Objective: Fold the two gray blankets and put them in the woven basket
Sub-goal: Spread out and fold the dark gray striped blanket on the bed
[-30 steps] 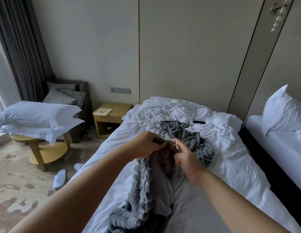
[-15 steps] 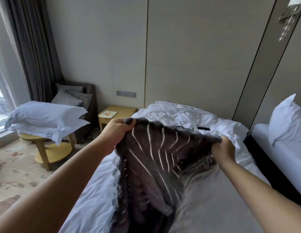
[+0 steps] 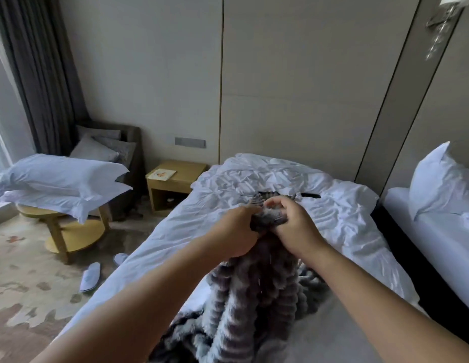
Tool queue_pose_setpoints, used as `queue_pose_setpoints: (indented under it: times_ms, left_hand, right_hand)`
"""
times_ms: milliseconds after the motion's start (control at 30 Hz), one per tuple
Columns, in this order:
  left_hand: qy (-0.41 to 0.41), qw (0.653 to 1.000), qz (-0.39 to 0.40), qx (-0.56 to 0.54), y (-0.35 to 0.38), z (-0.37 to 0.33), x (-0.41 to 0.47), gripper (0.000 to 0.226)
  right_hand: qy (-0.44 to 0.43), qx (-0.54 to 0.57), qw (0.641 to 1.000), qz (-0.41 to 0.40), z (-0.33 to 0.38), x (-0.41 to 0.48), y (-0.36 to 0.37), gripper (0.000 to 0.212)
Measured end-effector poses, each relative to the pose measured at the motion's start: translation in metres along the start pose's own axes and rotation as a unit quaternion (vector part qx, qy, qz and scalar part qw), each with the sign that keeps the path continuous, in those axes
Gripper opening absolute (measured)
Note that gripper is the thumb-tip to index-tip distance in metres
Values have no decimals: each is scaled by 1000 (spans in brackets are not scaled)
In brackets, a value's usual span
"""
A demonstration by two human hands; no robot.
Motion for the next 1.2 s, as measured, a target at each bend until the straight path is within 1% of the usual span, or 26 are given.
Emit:
queue_pose_setpoints:
  times_ms: [33,67,133,200,233,300,367,433,467,500,533,567,600,667,733,767,800,833,867,900,933,967,1033,1100,1133,1200]
  left_hand:
    - [-12,1000,-12,-7,-2,3,2,28]
    - [-27,999,-14,-36,-4,6,3,24]
    - [-61,990,-17,-122,-9,13,7,25]
    - [-79,970,-32,-227,-22,14,5,26]
    - [-83,951,-35,-297,-31,13,6,29]
    - [-99,901,-56,-419,-53,19,9,40]
    - [-112,838,-98,-525,-80,37,15,47]
    - [-128,776,-128,-605,-99,66,20,40]
    - [-141,770,-156,-602,-108,88,23,34]
    - [-168,789,-191,-560,-116,111,22,28]
    - [-206,810,-224,-502,-121,135,18,25]
    - [-239,823,-247,-453,-122,154,14,23]
    - [-260,827,-235,-440,-115,164,11,20]
    - [-273,838,-165,-443,-87,157,12,22]
    - [-263,851,-94,-445,-59,124,13,24]
    - [-252,857,-63,-445,-48,102,13,23]
    - [-239,864,-39,-442,-39,82,14,22]
    - [-224,872,-22,-434,-33,61,15,21]
    - [-210,882,-11,-422,-29,44,15,23]
    - [-195,889,-6,-415,-28,29,14,25]
    - [-184,893,-2,-410,-27,17,13,26]
    - [-177,897,2,-406,-27,9,11,26]
    - [-182,897,14,-403,-27,4,6,22]
    - [-207,869,12,-449,-34,13,4,14]
    - [-222,848,0,-481,-41,20,3,12]
    - [-227,810,-46,-539,-63,41,4,16]
  right_hand:
    - [-7,-28,1000,1,-7,-7,-1,27]
    - [-19,-60,998,-7,-14,-14,-2,23]
    - [-54,-120,991,-38,-27,-28,-5,14]
    - [-35,-182,980,-73,-52,-42,-10,20]
    - [1,-207,975,-83,-74,-48,-14,24]
    - [104,-259,956,-90,-120,-65,-28,18]
    - [211,-291,930,-84,-163,-86,-53,14]
    - [289,-234,922,-106,-186,-100,-83,21]
    - [307,-141,928,-155,-191,-96,-101,24]
    - [334,-4,916,-223,-192,-89,-117,24]
    - [329,114,888,-300,-184,-77,-135,22]
    - [300,156,866,-367,-165,-61,-159,24]
    - [271,169,864,-390,-142,-41,-177,27]
    - [180,147,921,-313,-80,14,-177,28]
    - [111,83,976,-170,-32,44,-139,25]
    - [96,22,992,-80,-21,46,-108,18]
    - [97,-45,994,22,-19,40,-71,8]
    - [117,-90,982,116,-30,25,-35,21]
    - [138,-94,968,186,-44,8,-1,39]
    - [138,-65,962,226,-54,-8,32,50]
    - [121,-23,964,236,-56,-22,58,51]
    - [98,23,972,214,-55,-31,76,46]
    - [75,32,994,78,-69,-36,75,32]
    - [73,-64,994,-44,-85,-43,49,15]
    - [83,-118,986,-79,-96,-50,33,10]
    - [167,-202,958,-116,-140,-73,-4,14]
Point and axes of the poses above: each hand's wrist, its own x-axis towards the middle knuckle, its own y-axis out of the palm, z = x × y, the point moved 10 cm from there along x, towards the middle knuckle, and after that the axes turned 10 degrees about -y, right-handed, at the moved point
